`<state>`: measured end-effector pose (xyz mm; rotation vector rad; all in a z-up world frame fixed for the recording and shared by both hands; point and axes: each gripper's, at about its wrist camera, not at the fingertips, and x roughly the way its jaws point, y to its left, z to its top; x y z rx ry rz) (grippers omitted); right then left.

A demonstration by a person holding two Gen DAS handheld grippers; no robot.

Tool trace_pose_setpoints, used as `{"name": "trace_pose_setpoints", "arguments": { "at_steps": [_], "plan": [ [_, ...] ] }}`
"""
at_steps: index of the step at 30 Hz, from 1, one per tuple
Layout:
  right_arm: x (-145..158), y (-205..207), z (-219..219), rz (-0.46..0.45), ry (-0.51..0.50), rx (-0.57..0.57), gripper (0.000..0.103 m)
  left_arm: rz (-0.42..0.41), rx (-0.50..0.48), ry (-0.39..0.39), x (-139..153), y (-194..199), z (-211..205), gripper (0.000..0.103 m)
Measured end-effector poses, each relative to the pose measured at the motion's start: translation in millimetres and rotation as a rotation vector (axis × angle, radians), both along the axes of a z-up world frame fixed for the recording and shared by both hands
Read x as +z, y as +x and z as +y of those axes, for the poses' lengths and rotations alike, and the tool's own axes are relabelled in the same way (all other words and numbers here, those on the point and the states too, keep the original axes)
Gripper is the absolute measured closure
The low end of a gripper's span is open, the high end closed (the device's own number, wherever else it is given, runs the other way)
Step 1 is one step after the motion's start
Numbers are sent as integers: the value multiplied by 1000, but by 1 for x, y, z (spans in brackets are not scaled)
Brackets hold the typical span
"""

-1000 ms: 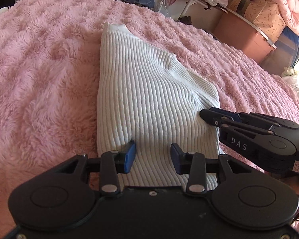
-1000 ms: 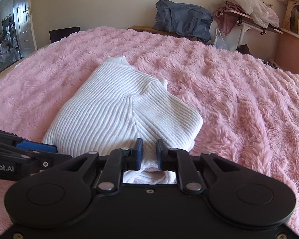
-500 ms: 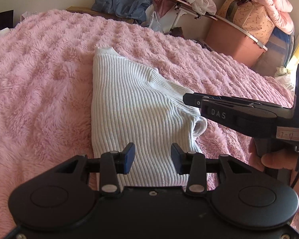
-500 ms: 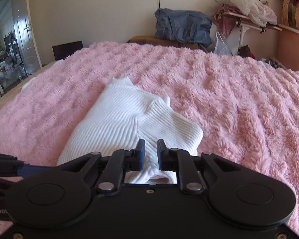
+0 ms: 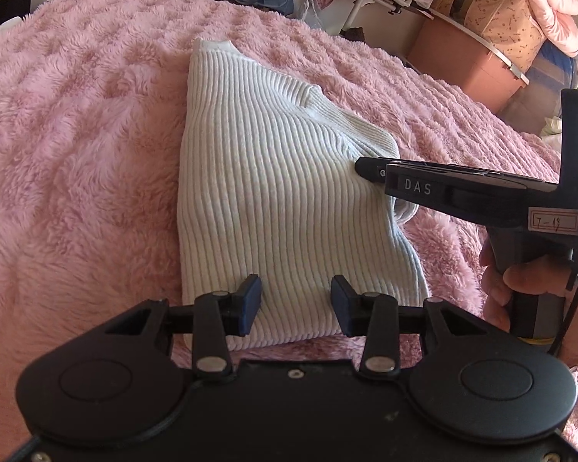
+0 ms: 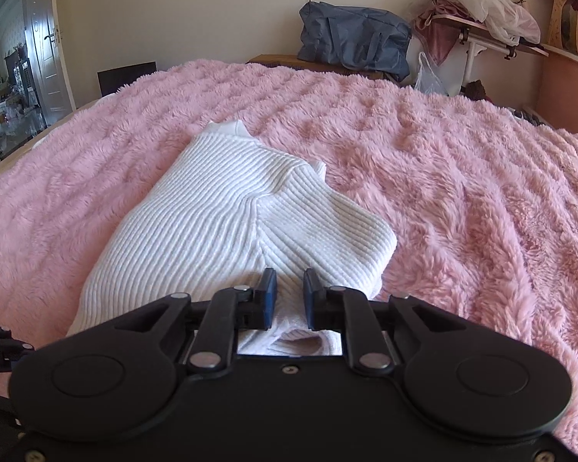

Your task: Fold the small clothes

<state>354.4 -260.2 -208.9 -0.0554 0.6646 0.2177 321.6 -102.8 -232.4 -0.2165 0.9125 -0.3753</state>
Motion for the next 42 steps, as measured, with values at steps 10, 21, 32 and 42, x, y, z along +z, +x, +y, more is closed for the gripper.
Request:
{"name": "trace_pose_setpoints", "arguments": {
  "at_steps": [10,21,32,42],
  "plan": [
    [23,2,-24,-87,146,11,75,-59,25,-37,21,-2,12,61],
    [36,102,-6,-68,-16,228,75,-66,84,-75,22,39,27,60],
    [-3,141,-8,55,24,274,81,-95,49,-69,13,37,22,55],
    [4,154,-11,13,-77,193,94,-97,44,-77,16,42,14,54]
  ]
}}
